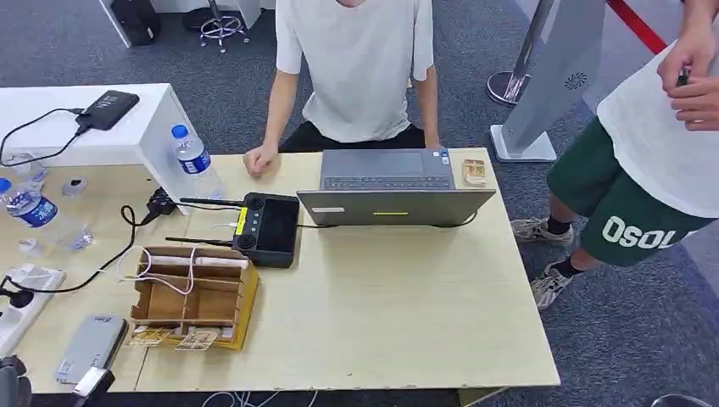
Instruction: Pass the card to the sensor for recognition and then transmit it.
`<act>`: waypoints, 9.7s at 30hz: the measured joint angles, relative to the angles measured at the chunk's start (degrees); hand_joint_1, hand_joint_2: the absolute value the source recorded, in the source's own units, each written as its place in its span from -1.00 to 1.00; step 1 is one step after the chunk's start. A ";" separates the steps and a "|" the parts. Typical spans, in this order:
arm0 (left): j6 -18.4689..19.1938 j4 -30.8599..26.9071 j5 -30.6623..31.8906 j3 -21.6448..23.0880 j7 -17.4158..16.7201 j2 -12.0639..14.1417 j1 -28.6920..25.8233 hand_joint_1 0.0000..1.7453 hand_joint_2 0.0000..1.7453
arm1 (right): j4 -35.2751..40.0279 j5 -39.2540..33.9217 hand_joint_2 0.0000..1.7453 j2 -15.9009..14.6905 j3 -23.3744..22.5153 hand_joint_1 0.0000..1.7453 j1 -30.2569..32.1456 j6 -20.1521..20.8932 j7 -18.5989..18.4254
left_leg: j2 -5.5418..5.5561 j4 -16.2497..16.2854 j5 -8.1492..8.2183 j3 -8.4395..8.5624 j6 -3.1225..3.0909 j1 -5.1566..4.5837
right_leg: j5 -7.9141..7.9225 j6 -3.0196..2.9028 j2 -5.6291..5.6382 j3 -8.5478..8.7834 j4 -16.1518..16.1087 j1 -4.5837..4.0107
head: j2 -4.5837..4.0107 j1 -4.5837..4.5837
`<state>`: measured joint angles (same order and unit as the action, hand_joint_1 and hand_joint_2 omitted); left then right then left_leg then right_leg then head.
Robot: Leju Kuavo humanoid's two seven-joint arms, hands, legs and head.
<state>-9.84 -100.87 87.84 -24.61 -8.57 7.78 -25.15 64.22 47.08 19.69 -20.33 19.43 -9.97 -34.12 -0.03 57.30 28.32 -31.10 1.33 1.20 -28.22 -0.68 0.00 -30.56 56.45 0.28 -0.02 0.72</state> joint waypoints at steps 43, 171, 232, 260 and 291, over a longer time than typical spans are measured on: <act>1.42 14.82 0.00 12.63 -8.94 6.45 1.06 1.00 1.00 | -0.59 1.73 1.00 0.00 -3.17 -1.00 -0.88 1.99 0.28 | 0.01 0.00 0.00 -0.03 0.00 0.00 | 0.00 0.00 -0.01 0.03 0.00 0.00 | 0.00 0.00; 6.58 8.39 0.00 24.74 -14.79 9.79 10.32 1.00 1.00 | 2.82 2.40 1.00 0.00 -0.28 -1.00 0.95 4.00 -0.09 | -0.01 0.12 -0.01 -0.03 0.00 0.00 | 0.02 0.02 0.05 0.02 0.02 0.00 | 0.00 0.00; 18.08 14.69 0.00 29.47 -17.35 14.56 42.92 1.00 1.00 | -13.07 20.26 1.00 -0.46 -13.50 -1.00 -6.06 6.19 7.56 | 0.12 0.24 -0.08 -0.09 -0.02 0.00 | 0.07 0.02 -0.05 0.01 0.13 0.00 | 0.00 -0.02; 19.74 28.04 0.02 53.97 -17.92 8.50 61.54 1.00 1.00 | -23.02 28.63 1.00 -1.09 -27.78 -1.00 -12.70 4.98 13.03 | 0.12 0.48 -0.17 0.09 -0.14 -0.01 | 0.23 0.14 -0.04 -0.02 0.20 0.01 | 0.00 -0.02; 18.58 30.12 0.02 55.30 -17.09 5.55 62.30 1.00 1.00 | -24.44 29.38 1.00 -1.16 -30.58 -1.00 -13.47 4.39 14.16 | 0.12 0.50 -0.18 0.07 -0.14 -0.01 | 0.24 0.14 -0.04 -0.04 0.30 0.01 | 0.00 -0.04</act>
<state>8.74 -70.75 87.86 30.69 -25.66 13.33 37.15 39.78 76.46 18.53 -50.91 5.97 -5.57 -19.96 0.10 57.80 28.15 -31.03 1.19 1.20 -27.98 -0.53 -0.04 -30.61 56.75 0.29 -0.02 0.68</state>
